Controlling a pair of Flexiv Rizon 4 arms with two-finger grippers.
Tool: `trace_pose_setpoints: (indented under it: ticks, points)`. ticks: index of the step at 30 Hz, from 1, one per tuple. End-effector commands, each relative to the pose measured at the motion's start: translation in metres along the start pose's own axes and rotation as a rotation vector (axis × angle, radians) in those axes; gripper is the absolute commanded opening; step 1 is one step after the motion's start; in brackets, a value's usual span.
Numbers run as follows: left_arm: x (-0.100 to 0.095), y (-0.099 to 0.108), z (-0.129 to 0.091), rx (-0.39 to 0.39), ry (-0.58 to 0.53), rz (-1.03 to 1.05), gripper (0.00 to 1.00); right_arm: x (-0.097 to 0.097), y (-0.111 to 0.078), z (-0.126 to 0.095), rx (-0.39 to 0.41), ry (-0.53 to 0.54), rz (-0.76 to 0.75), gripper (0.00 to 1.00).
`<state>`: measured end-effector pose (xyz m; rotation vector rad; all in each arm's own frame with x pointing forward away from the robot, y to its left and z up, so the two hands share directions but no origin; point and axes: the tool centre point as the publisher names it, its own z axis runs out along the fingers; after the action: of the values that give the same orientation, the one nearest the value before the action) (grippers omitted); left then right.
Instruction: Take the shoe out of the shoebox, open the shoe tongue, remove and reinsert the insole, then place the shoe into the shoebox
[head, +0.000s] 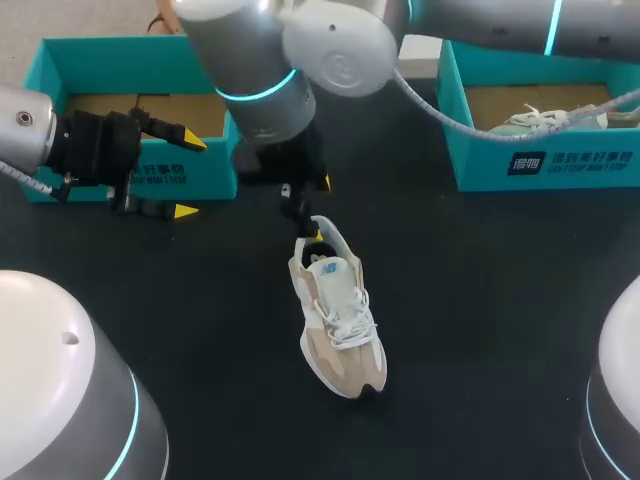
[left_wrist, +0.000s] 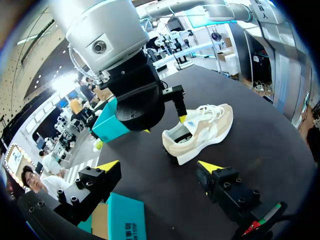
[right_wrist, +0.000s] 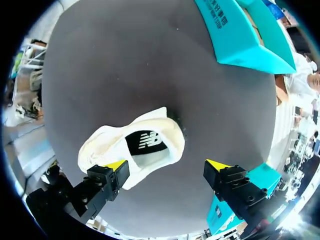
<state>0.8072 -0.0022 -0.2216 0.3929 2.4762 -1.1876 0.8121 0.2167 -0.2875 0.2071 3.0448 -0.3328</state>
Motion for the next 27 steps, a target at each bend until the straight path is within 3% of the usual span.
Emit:
trace_pose_setpoints:
  ticks: [1, 7, 12, 15, 16, 17, 22, 24, 27]
  points:
    - [0.001, 0.0, 0.0, -0.002, 0.0, 0.001, 1.0, -0.015, 0.0, 0.014, -0.06, 0.016, -0.037, 1.0]
    - [0.001, 0.0, 0.0, -0.002, 0.0, 0.001, 1.0, -0.022, 0.015, 0.033, -0.113, 0.003, -0.106, 1.0]
    - [0.001, 0.0, 0.0, -0.002, 0.0, 0.001, 1.0, -0.018, 0.021, 0.049, -0.103, -0.001, -0.132, 1.0]
    - [0.001, 0.0, 0.0, -0.002, 0.0, 0.001, 1.0, -0.018, 0.019, 0.057, -0.093, 0.014, -0.132, 0.49]
    - [0.001, 0.0, 0.0, -0.002, 0.0, 0.001, 1.0, -0.018, 0.019, 0.058, -0.092, 0.016, -0.132, 0.41]
    - [0.001, 0.0, 0.0, -0.002, 0.0, 0.001, 1.0, -0.019, 0.018, 0.059, -0.091, 0.016, -0.134, 0.25]
    - [0.001, 0.0, 0.0, -0.002, 0.0, 0.001, 1.0, -0.022, 0.019, 0.064, -0.1, 0.015, -0.138, 0.1]
    - [0.001, 0.0, 0.0, -0.002, 0.0, 0.001, 1.0, -0.022, 0.02, 0.067, -0.098, 0.019, -0.143, 0.0]
    - [0.001, 0.0, 0.0, -0.002, 0.0, 0.001, 1.0, -0.02, 0.02, 0.07, -0.093, 0.034, -0.142, 0.0]
